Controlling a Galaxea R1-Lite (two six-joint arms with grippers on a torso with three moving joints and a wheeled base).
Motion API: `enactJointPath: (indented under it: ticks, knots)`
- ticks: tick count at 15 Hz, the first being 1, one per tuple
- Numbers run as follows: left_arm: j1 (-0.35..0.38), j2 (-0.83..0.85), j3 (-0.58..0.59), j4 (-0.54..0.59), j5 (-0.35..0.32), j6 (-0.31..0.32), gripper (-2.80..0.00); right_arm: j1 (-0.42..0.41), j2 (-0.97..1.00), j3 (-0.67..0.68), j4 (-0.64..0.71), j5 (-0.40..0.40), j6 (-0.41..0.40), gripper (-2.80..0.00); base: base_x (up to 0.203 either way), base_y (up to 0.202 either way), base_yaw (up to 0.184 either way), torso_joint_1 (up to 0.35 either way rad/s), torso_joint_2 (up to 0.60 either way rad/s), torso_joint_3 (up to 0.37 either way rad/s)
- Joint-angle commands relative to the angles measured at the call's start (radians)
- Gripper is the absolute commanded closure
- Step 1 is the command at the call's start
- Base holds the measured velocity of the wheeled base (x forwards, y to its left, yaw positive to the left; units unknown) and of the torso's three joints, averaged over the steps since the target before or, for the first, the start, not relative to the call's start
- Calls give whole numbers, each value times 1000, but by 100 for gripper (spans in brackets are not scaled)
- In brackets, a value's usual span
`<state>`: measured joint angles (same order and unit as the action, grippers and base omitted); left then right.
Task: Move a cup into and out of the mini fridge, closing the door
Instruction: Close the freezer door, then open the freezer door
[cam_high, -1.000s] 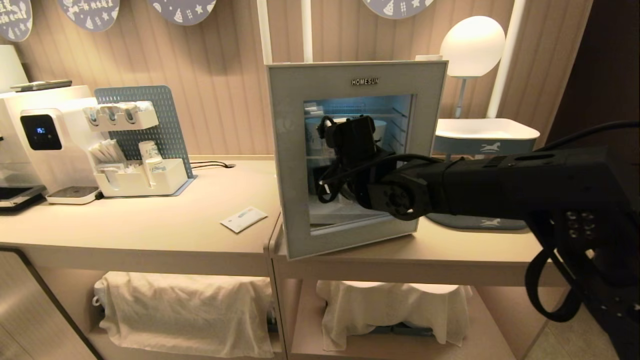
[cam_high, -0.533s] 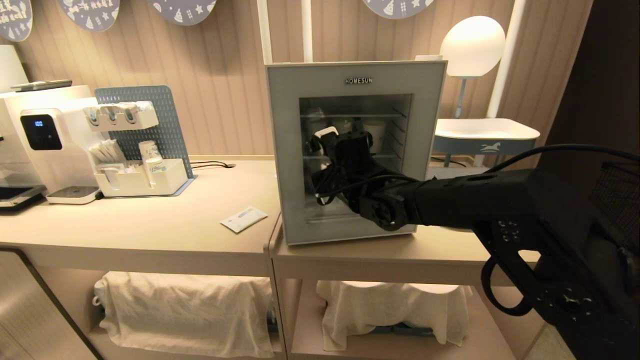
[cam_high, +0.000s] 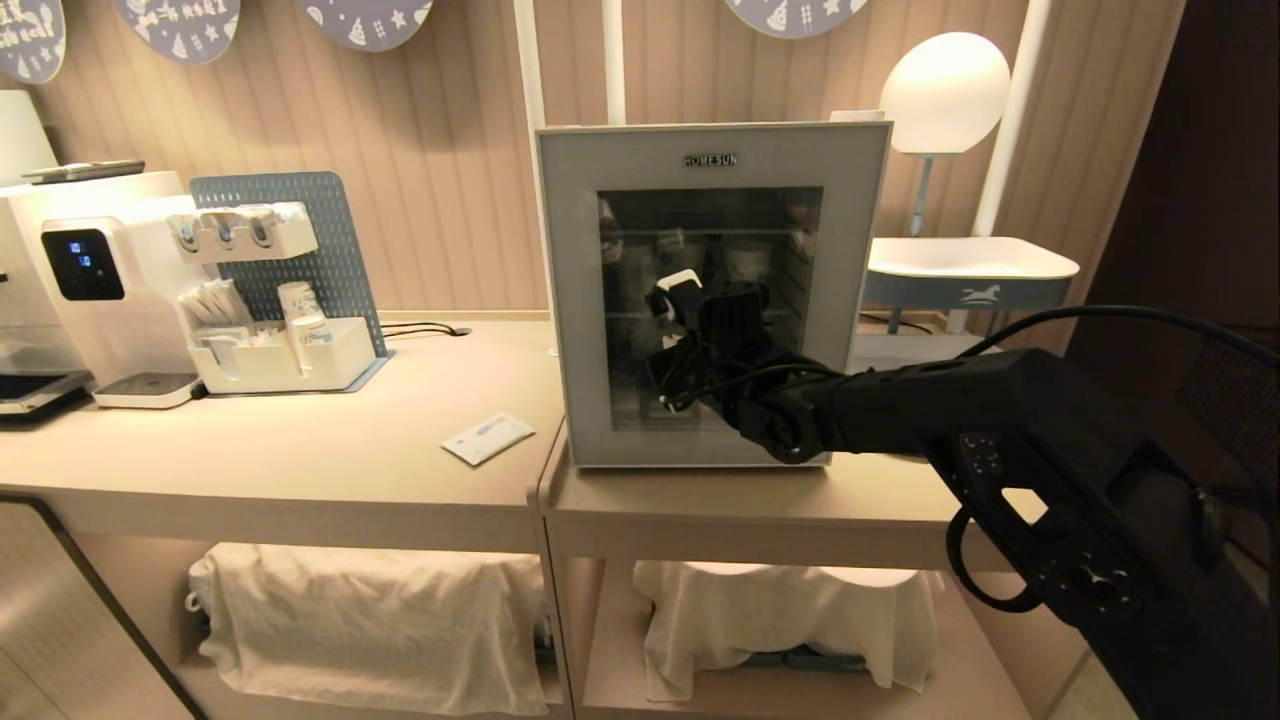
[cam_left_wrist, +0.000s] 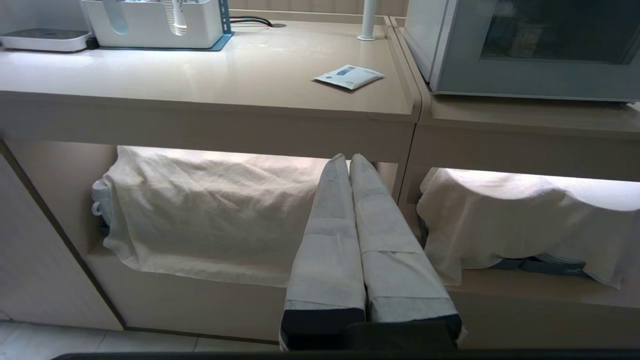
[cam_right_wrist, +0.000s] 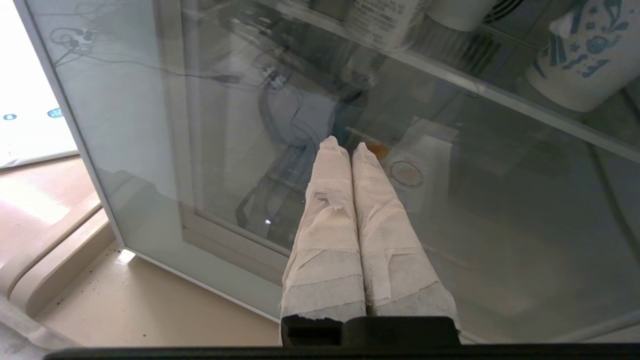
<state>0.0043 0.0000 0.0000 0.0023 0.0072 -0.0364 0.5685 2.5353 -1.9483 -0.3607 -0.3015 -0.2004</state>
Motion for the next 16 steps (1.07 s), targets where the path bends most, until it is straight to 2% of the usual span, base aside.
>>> enactJointPath:
  ticks: [1, 3, 4, 6, 7, 9, 12, 14, 16]
  knots:
    - [0, 2, 2, 1, 0, 0, 0, -4, 2, 0, -5, -8, -1, 0, 0, 0, 0, 0, 0, 0]
    - [0, 2, 2, 0, 0, 0, 0, -4, -23, 5, -4, -30, 7, 0, 0, 0, 0, 0, 0, 0]
    - [0, 2, 2, -1, 0, 0, 0, -3, -50, 18, -11, -69, 10, 0, 0, 0, 0, 0, 0, 0]
    - [0, 2, 2, 1, 0, -2, 0, -3, -136, 136, -90, -190, 3, 0, 0, 0, 0, 0, 0, 0]
    - [0, 2, 2, 1, 0, -1, 0, -3, -201, 220, -143, -219, -10, 0, 0, 0, 0, 0, 0, 0]
    - [0, 2, 2, 0, 0, 0, 0, -5, -413, 450, -257, -274, -51, 0, 0, 0, 0, 0, 0, 0]
    - [0, 2, 2, 1, 0, 0, 0, -33, -800, 723, -343, -405, -90, 0, 0, 0, 0, 0, 0, 0]
    - [0, 2, 3, 0, 0, -2, 0, -95, -1077, 865, -348, -455, -104, 0, 0, 0, 0, 0, 0, 0]
    - [0, 2, 3, 1, 0, -1, 0, -209, -1353, 986, -309, -480, -114, 0, 0, 0, 0, 0, 0, 0]
